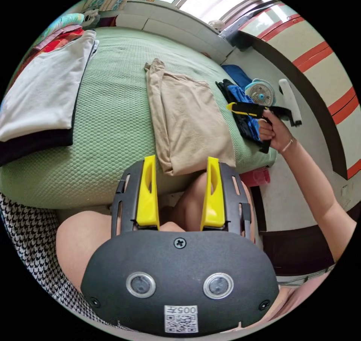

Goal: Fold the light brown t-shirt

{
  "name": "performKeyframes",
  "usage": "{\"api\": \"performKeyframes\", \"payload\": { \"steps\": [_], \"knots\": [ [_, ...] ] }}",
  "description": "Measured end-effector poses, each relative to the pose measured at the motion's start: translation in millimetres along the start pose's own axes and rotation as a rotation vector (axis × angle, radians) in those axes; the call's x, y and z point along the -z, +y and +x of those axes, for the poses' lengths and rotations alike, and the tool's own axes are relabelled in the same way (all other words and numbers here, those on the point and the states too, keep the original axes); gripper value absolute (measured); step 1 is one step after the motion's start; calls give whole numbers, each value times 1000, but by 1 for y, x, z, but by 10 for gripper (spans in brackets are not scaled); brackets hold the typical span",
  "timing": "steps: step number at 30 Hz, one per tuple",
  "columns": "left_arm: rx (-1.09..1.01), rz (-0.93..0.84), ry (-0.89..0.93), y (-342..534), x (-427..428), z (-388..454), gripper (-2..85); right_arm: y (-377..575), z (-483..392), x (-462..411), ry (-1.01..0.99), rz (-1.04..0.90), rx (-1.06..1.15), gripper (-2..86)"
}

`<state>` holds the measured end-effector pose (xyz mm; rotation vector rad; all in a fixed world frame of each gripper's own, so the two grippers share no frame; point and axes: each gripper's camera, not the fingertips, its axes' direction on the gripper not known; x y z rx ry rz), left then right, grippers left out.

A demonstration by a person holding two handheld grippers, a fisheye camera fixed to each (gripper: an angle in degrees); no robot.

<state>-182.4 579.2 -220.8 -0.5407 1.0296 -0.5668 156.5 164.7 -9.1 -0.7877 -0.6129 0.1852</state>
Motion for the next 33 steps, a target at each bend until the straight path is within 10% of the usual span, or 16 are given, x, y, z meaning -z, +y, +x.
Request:
{"api": "performKeyframes", "payload": {
  "steps": [33],
  "knots": [
    [35,-126,-6,-20,75,31,102,-74,10,-31,-65,35,15,47]
  ]
}}
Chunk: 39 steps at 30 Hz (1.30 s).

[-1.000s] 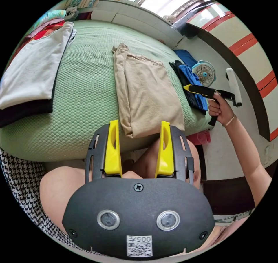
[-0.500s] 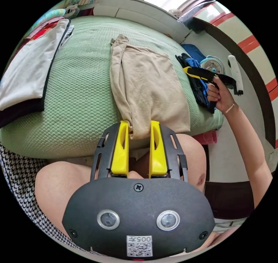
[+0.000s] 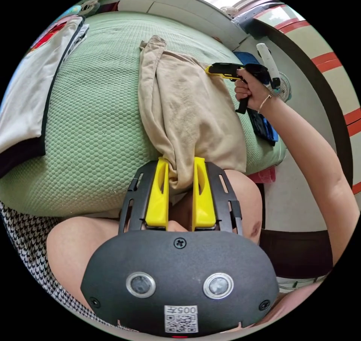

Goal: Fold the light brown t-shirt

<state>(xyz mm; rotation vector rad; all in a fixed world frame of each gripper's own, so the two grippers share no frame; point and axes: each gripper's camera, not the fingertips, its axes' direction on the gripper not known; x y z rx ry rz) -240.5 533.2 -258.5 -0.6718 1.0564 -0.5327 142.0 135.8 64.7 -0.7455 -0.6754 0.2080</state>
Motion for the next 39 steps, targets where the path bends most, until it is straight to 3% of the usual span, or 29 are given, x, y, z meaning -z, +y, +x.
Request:
{"api": "performKeyframes", "payload": {
  "steps": [6,14,26,34,39],
  "knots": [
    [1,25,38,5,47,8,67,12,-38,42,109,26,36,0],
    [-19,169,4,29,150,27,62,26,-120,166,143,222,126,-3],
    [-28,362,-101,99,323,15,62,41,-269,271,78,383,280,-3],
    [28,410,-231,94,433,-36,63,-1,-378,284,-9,444,365,-2],
    [102,357,-271,63,440,-91,64,-52,-422,237,-79,409,303,7]
  ]
}}
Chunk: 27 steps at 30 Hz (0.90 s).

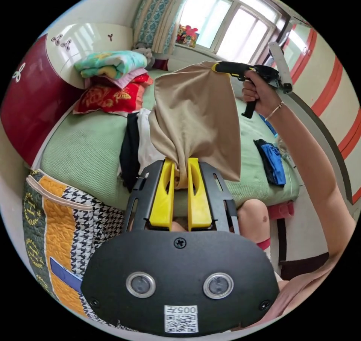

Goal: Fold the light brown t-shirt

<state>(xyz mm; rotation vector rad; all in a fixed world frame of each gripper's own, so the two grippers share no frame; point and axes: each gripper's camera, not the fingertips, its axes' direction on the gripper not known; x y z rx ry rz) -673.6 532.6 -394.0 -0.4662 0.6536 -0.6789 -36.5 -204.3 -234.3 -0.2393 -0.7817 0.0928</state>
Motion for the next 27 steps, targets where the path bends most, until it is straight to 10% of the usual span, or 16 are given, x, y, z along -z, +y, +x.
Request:
{"api": "performKeyframes", "payload": {
  "steps": [15,27],
  "knots": [
    [6,-186,-96,-37,-56,-53,66,191,-22,-116,-236,-357,-4,112],
    [15,-146,4,-56,-17,-47,66,193,-38,-107,-151,-383,28,-13]
  ]
}}
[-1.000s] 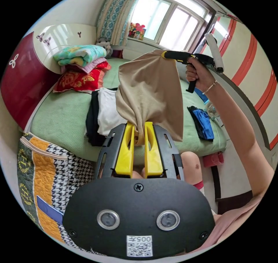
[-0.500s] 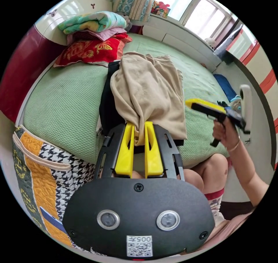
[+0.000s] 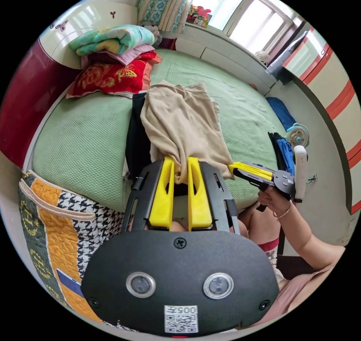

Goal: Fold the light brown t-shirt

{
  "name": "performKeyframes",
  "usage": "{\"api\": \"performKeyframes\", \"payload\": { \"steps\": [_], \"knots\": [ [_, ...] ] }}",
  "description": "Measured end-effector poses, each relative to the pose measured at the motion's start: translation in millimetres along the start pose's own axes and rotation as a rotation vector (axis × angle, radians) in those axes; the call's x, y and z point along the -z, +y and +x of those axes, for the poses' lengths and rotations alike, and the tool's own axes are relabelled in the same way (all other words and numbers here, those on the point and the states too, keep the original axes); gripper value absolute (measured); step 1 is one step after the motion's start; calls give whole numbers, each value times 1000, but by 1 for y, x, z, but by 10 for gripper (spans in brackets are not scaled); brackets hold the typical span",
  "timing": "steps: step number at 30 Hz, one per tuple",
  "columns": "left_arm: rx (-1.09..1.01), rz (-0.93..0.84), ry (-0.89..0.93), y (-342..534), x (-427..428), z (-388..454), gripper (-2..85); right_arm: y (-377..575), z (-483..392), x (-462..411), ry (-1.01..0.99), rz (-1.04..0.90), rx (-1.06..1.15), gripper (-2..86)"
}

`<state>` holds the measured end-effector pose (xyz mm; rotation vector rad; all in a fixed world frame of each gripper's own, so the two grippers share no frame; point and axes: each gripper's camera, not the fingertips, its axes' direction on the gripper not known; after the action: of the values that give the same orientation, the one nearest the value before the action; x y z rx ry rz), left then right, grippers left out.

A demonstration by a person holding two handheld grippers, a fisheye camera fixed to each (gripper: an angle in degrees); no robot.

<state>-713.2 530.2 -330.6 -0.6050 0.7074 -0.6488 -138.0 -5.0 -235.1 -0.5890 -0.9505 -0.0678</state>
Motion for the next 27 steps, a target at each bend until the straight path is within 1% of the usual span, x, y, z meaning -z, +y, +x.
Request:
{"api": "performKeyframes", "payload": {
  "steps": [2,4,8,11,12,15,17,20,22,23,25,26,27],
  "knots": [
    [13,-40,6,4,-9,-4,65,9,9,-6,-17,0,-54,-14],
    [42,-83,-27,13,-21,-12,62,13,12,-18,-27,-8,-81,-14],
    [84,-88,-24,25,-24,-24,53,15,9,-45,-1,-33,-83,-8],
    [84,-53,-33,33,-12,-23,24,17,11,-39,-37,-58,-79,14],
    [84,-29,-62,36,-5,-21,12,18,12,-37,-39,-64,-75,18],
    [51,52,-83,36,8,-8,-2,30,10,-19,7,-16,-40,33],
    [25,66,-92,29,4,4,-5,34,4,-8,9,23,-28,38],
    [-4,52,-108,12,-23,26,-6,31,-7,-8,1,56,-13,36],
    [7,42,-120,0,-51,37,-5,29,-10,-16,30,58,-23,31],
    [18,36,-150,-3,-60,38,-5,27,-10,-24,44,41,-42,21],
    [64,-17,-286,-8,-94,36,-4,28,-6,-41,55,-22,-57,8],
    [60,-26,-292,-8,-101,35,-4,32,-2,-52,60,-45,-62,0],
    [73,-32,-291,-6,-111,34,-4,35,0,-53,52,-29,-60,-3]
  ]
}}
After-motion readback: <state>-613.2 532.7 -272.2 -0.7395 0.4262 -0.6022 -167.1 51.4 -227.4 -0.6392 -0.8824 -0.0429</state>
